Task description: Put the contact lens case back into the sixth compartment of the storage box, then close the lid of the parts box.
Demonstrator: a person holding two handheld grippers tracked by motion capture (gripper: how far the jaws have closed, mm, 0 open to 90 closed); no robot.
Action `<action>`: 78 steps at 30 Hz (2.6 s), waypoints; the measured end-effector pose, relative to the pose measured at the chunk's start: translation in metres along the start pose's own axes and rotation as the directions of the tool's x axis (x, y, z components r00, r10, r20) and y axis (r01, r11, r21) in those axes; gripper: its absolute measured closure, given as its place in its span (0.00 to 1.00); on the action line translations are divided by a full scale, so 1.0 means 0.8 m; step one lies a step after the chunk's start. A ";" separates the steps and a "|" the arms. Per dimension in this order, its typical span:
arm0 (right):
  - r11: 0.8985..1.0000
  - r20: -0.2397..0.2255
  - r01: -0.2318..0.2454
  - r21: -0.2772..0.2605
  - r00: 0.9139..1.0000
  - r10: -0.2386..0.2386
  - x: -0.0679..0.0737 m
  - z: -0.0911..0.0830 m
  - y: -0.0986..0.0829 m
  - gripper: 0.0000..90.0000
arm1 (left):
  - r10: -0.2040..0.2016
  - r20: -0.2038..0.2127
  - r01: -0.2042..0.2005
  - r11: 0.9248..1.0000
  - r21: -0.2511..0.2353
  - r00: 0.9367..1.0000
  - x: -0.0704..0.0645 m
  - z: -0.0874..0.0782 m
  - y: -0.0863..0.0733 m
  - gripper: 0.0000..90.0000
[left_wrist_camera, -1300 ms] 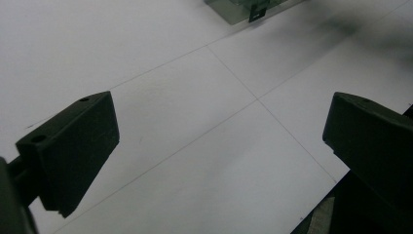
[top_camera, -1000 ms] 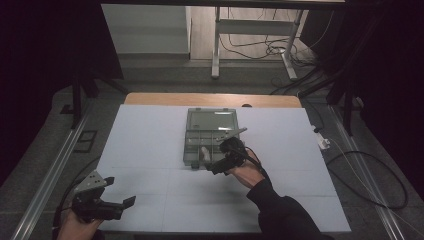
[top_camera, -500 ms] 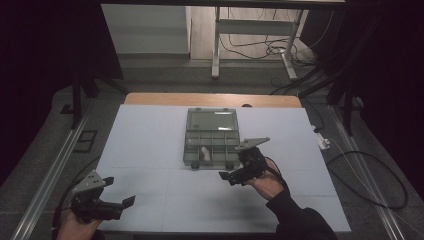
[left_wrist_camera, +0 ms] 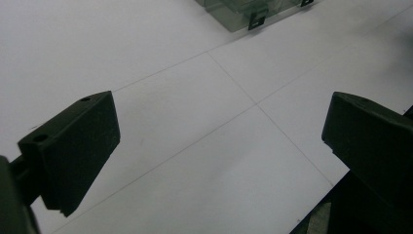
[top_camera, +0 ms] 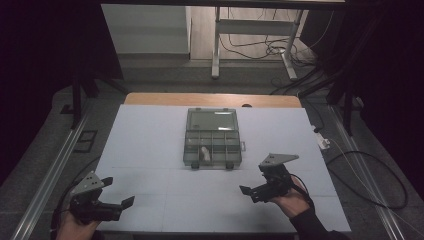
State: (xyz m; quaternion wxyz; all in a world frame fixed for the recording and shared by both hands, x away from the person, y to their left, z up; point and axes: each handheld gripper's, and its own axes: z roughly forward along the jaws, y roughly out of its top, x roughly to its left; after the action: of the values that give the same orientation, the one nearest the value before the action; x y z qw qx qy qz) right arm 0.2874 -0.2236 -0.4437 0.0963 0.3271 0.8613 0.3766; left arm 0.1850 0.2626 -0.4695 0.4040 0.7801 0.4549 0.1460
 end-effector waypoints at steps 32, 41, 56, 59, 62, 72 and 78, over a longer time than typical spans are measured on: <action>0.984 0.171 -0.175 -0.040 0.969 0.179 -0.018 -0.072 -0.086 0.00 | 0.006 -0.015 -0.006 1.000 -0.008 1.000 -0.001 0.001 0.002 0.00; 0.984 0.131 -0.174 -0.041 0.975 0.178 -0.019 -0.066 -0.076 0.00 | 0.048 0.006 -0.048 0.999 0.002 0.999 -0.002 0.011 0.012 0.00; 0.991 0.027 -0.122 -0.052 0.992 0.123 -0.027 -0.040 -0.034 0.00 | 0.064 0.066 -0.063 0.998 -0.017 0.996 0.014 0.047 0.049 0.01; 0.991 0.021 -0.123 -0.056 0.992 0.125 -0.029 -0.035 -0.026 0.00 | 0.073 0.072 -0.072 0.997 -0.019 0.995 0.014 0.052 0.056 0.01; 0.990 0.006 -0.129 -0.064 0.992 0.129 -0.033 -0.028 -0.015 0.00 | 0.075 0.100 -0.073 0.997 -0.027 0.992 0.015 0.064 0.069 0.01; 0.985 -0.006 -0.149 -0.082 0.989 0.149 -0.045 -0.007 0.007 0.00 | 0.100 0.110 -0.103 0.995 0.016 0.989 0.004 0.100 0.098 0.00; 0.987 -0.012 -0.146 -0.070 0.989 0.145 -0.052 0.003 0.020 0.00 | 0.094 0.125 -0.096 0.995 0.011 0.988 0.004 0.118 0.115 0.00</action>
State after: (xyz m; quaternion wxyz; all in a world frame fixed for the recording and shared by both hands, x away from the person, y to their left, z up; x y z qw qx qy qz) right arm 0.3283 -0.2411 -0.4375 0.0773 0.3844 0.8215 0.4140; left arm 0.2974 0.1943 -0.4591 0.4174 0.8119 0.3924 0.1121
